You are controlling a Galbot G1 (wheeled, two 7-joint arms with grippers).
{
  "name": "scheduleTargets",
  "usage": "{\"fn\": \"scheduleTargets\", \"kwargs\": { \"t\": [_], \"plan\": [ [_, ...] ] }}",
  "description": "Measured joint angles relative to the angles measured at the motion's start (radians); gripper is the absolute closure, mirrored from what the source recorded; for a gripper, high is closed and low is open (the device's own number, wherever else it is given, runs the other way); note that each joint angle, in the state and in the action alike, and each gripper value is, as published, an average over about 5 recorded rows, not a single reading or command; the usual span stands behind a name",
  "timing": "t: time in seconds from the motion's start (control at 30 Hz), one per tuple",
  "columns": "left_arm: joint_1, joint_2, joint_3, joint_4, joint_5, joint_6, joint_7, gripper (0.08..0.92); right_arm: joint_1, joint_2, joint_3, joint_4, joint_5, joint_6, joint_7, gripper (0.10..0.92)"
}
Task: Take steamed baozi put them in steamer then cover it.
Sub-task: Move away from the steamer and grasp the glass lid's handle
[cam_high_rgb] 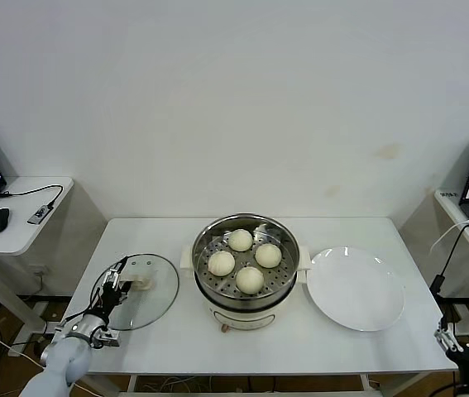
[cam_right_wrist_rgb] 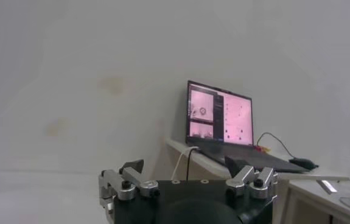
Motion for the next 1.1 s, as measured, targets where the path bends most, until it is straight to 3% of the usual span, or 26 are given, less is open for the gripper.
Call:
{"fn": "scheduleTargets", "kwargs": {
  "t": [0.3, 0.83, 1.1],
  "plan": [
    [-0.041, -0.006, 0.020, 0.036, -0.006, -0.001, 0.003, 0.208, -0.001, 0.007, -0.009, -0.014, -0.014, 0.007, 0.001, 0.203],
    [-0.070, -0.020, 0.041, 0.091, -0.033, -0.021, -0.025, 0.657, -0.004, 0.011, -0.029, -0.020, -0.040, 0.011, 0.000, 0.203],
    [-0.022, -0.001, 0.011, 0.024, -0.050, 0.007, -0.036, 0.854, -0.017, -0.003, -0.054, -0.015, -0.061, 0.019, -0.001, 0.203]
  ]
}}
